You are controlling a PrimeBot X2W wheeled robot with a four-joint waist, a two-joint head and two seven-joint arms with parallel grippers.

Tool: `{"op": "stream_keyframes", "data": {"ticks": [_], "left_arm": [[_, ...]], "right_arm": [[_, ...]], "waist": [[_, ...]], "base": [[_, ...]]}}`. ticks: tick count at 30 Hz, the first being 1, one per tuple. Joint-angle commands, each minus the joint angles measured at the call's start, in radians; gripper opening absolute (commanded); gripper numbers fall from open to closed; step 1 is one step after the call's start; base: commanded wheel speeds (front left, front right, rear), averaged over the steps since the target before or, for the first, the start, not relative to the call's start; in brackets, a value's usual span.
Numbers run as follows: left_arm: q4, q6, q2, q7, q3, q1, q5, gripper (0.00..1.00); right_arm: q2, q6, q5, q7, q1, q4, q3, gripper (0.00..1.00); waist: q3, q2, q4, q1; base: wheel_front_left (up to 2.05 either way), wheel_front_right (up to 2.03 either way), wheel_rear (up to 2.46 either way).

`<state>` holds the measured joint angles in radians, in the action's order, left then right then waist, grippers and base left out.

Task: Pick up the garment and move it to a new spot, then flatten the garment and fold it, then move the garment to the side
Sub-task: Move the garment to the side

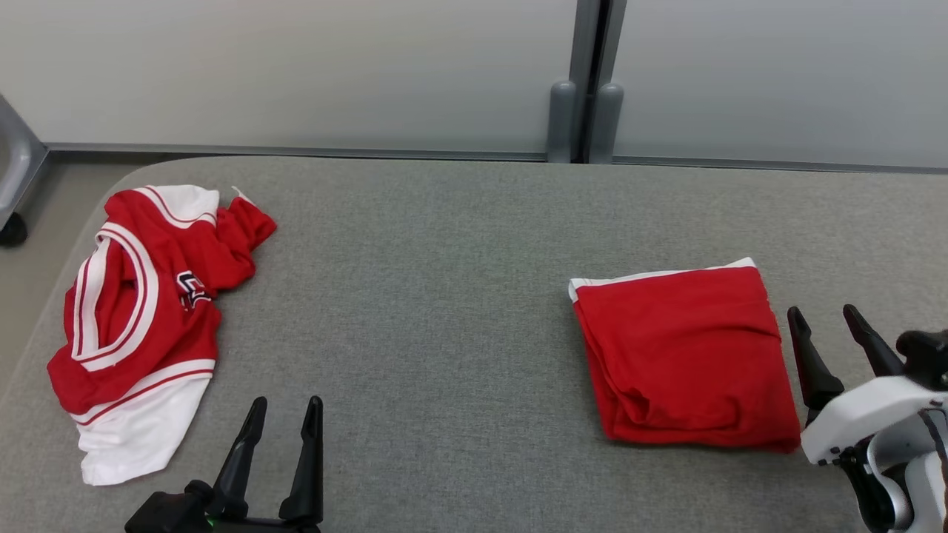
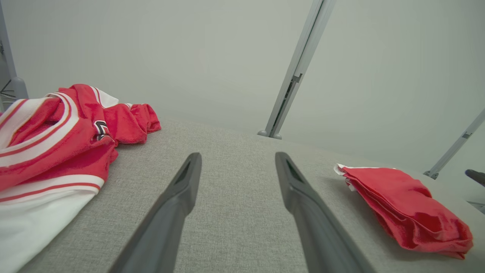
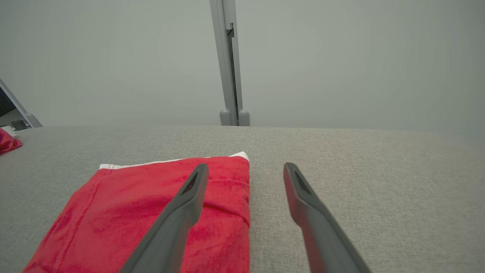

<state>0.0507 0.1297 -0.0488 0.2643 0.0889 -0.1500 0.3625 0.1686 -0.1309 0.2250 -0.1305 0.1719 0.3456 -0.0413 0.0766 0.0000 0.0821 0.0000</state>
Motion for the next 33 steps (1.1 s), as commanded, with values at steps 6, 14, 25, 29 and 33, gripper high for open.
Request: {"op": "stream_keyframes", "data": {"ticks": [6,14,25,29,33], "left_arm": [[0.018,0.002,-0.003,0.0,0.016,0.04,0.024,1.0],[0.019,0.002,-0.003,0.0,0.021,0.044,0.033,1.0],[-0.01,0.002,-0.004,0.0,0.029,0.085,0.015,1.0],[-0.013,0.002,-0.004,0.0,0.051,0.122,0.005,1.0],[-0.012,0.002,-0.007,0.0,0.054,0.15,0.0,1.0]], "right_arm": [[0.068,0.0,0.098,0.235,0.124,0.147,0.065,1.0],[0.065,0.0,0.146,0.345,0.142,0.244,0.07,1.0],[0.189,0.0,0.157,0.383,0.263,0.247,0.09,0.0],[0.339,0.0,-0.008,0.405,0.338,0.245,0.086,0.0],[0.425,0.0,-0.131,0.462,0.399,0.243,0.049,0.0]], "waist": [[0.061,0.0,0.071,0.0],[0.075,0.0,0.097,0.0],[0.156,0.0,-0.021,0.0],[0.218,0.0,-0.045,0.0],[0.266,0.0,-0.051,0.0]], "base": [[0.0,0.0,0.0],[0.0,0.0,0.0],[0.0,0.0,0.0],[0.0,0.0,0.0],[0.0,0.0,0.0]]}}
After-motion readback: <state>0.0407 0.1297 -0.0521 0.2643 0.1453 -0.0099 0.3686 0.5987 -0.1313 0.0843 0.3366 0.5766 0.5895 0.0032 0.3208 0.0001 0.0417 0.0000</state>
